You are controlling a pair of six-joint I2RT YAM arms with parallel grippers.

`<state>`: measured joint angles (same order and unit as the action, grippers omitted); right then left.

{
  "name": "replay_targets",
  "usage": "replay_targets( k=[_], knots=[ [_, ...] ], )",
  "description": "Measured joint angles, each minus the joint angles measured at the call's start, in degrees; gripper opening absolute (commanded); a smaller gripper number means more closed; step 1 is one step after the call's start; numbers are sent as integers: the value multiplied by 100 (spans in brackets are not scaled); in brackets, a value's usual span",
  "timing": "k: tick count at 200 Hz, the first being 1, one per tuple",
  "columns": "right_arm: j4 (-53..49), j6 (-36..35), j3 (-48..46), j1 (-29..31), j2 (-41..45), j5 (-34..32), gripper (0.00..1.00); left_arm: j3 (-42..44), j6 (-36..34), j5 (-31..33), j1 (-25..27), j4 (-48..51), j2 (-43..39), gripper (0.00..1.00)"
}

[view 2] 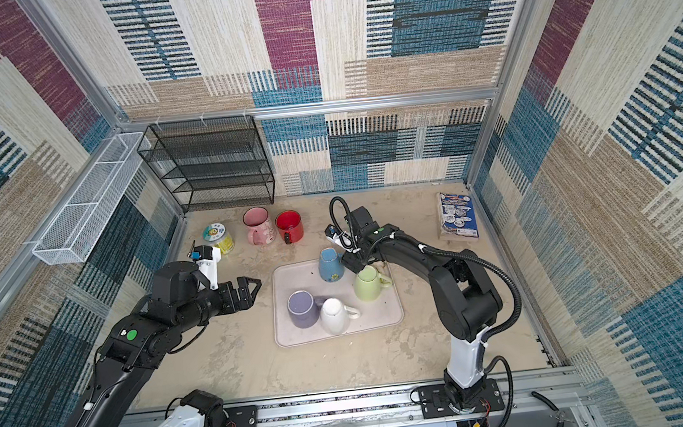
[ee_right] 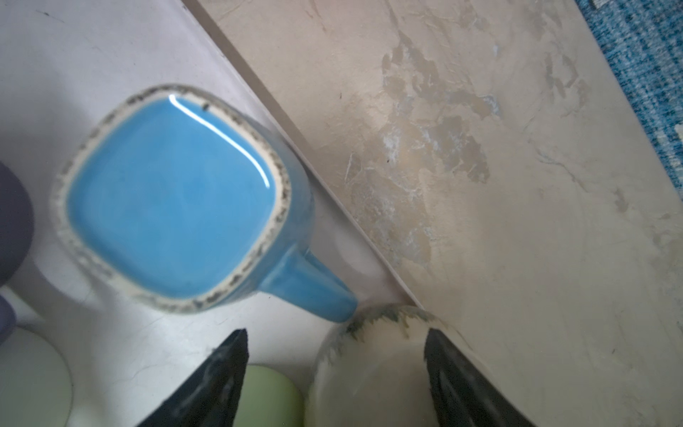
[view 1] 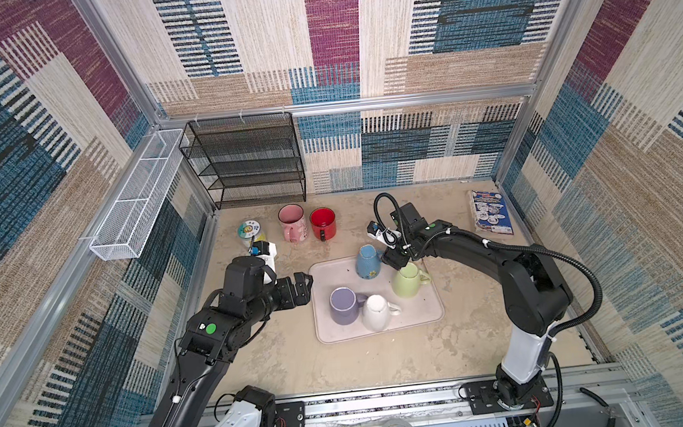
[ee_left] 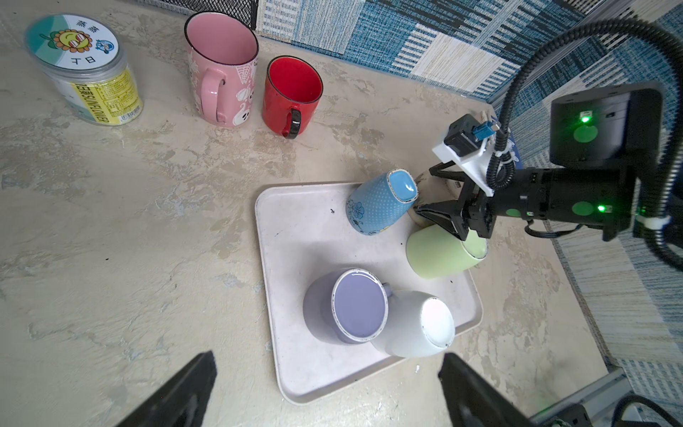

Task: Turn the mug right side up
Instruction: 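Lower the right gripper onto the upside-down blue floral mug base and grasp it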

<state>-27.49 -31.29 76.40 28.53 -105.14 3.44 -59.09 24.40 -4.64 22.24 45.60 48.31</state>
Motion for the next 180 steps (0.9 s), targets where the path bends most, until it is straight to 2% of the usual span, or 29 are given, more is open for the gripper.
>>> replay_targets(
  k=[43,110,180],
  knots=[
    [162,-184,76,68,-201,46,76,7,-63,37,0,-2,-22,100],
    [254,-221,-155,654,-118,219,75,9,-164,168,0,-2,-63,100],
    [55,-116,-63,844,109,433,64,9,-164,146,0,0,-33,100]
  ],
)
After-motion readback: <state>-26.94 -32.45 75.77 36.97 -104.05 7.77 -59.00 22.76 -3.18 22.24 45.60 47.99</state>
